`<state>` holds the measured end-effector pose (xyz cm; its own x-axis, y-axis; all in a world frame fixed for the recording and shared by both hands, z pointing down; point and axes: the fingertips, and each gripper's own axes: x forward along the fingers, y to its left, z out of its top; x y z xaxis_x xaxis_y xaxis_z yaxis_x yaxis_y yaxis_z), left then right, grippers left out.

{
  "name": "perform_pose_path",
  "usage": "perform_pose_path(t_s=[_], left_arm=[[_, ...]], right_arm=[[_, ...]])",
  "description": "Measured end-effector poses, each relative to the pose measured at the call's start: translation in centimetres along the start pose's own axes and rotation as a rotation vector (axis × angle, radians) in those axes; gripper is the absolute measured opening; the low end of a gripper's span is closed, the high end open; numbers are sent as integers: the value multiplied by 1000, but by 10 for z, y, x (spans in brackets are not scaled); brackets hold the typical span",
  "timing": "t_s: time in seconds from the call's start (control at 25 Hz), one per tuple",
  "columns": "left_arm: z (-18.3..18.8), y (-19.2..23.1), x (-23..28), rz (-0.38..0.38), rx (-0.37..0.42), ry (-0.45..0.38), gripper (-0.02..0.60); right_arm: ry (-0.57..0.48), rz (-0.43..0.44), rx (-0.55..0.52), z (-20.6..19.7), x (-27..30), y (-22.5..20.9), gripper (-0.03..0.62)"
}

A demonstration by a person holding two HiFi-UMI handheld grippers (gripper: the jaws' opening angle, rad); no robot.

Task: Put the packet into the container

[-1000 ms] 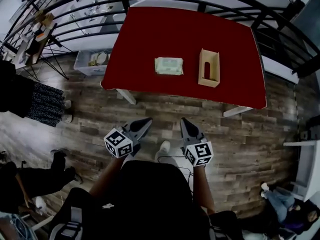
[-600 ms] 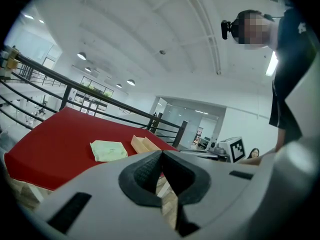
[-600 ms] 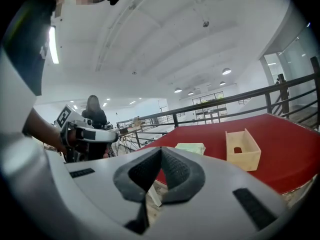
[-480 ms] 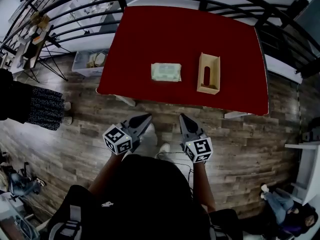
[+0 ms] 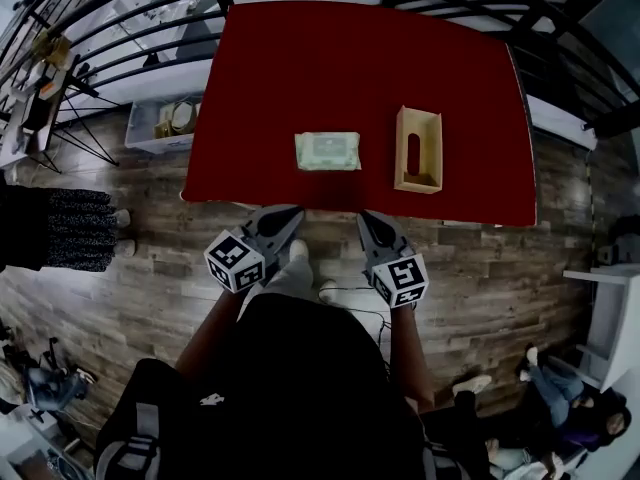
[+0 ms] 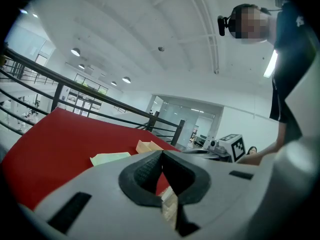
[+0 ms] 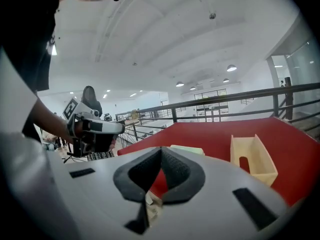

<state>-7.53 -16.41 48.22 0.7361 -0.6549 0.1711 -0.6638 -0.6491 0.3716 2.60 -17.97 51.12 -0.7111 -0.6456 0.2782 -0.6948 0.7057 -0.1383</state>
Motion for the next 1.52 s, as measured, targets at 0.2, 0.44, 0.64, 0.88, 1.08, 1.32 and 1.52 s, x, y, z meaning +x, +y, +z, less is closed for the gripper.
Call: perform_pose_path(t_s=[0.2,0.44,0.64,0.88,1.08,1.32,1.52], left_arm=[[6,35,3,-23,-2,18,9],[2,58,16,-69,13,52,9],[-9,71,25,-73,11,73,9],[-14,83,40,-31,-3,78,9],[-18,86,46,12,8,89,9],[-17,91,42,79,23,96,9],[-17,98,38,125,22,95,9]], right_arm=[[61,20,-61,3,39,-7,21],[134,52,-111,-1,69,-17,21],[226,126,-233,-6,96,-29,37],[412,284,-460,-17,130,-45,227],[599,433,-637,-41,159,-61,359],[730,520,-692,-67,194,-73,441],[819,589,-718,-98,209,-72,470]])
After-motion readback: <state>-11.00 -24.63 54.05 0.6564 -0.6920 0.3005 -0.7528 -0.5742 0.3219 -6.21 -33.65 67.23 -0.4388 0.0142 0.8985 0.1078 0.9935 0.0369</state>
